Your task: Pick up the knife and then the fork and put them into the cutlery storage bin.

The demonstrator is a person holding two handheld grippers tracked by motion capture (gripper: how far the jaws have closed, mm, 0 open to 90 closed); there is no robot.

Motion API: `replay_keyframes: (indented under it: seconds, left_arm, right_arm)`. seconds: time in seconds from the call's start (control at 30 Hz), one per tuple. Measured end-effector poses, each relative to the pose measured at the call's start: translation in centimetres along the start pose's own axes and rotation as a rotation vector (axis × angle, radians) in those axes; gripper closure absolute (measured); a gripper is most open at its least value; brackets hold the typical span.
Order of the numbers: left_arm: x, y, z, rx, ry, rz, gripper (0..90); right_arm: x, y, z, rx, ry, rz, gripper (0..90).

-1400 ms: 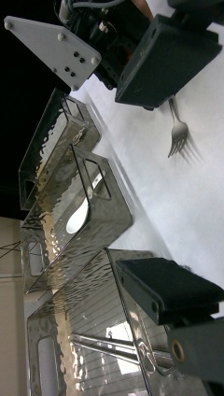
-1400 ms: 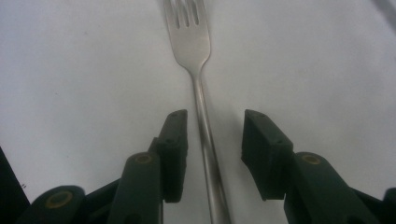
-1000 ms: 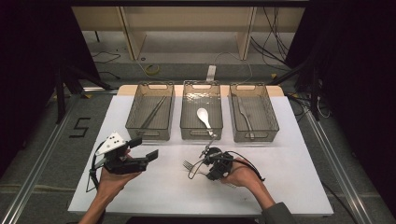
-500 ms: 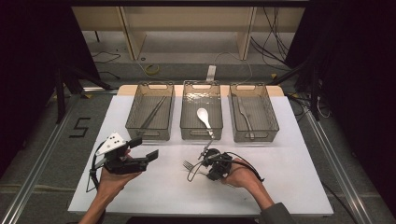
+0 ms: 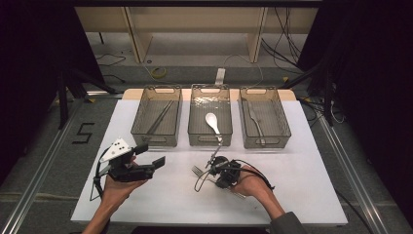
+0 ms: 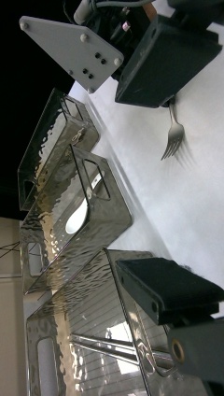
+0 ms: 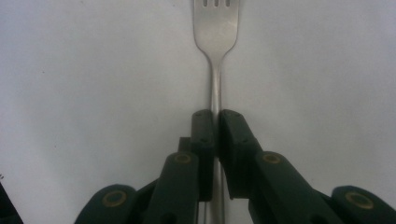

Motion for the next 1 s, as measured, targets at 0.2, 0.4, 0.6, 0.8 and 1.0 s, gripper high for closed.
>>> replay_keyframes:
  seconds: [0.2, 0.4, 0.6, 0.8, 1.0]
  left_arm:
    - [0.0, 0.0, 0.0, 0.000, 0.000, 0.000, 15.7]
    - [0.0, 0.0, 0.0, 0.000, 0.000, -0.001, 15.7]
    - [0.0, 0.0, 0.0, 0.000, 0.000, -0.001, 15.7]
    - [0.0, 0.0, 0.0, 0.000, -0.001, -0.001, 15.7]
    - [0.0, 0.0, 0.0, 0.000, -0.001, 0.000, 15.7]
  right_arm:
    - [0.1, 0.1, 0.0, 0.009, 0.017, -0.007, 85.0]
    - [0.4, 0.5, 0.3, 0.025, 0.014, -0.012, 85.0]
    - [1.1, 1.8, 0.7, 0.070, -0.030, -0.020, 85.1]
    - [2.5, 3.0, 1.6, 0.120, -0.086, -0.029, 85.1]
    - [4.1, 4.4, 2.7, 0.176, -0.130, -0.027, 85.1]
Point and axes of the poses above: each handheld gripper's, and its own axes: y roughly backward along the jaws, z roughly out of its underside, x roughly to its right, the point moved 6 cm from there along -y, roughly forward along the jaws, and after that the axes turned 15 degrees about -x, right-handed, at the moved point
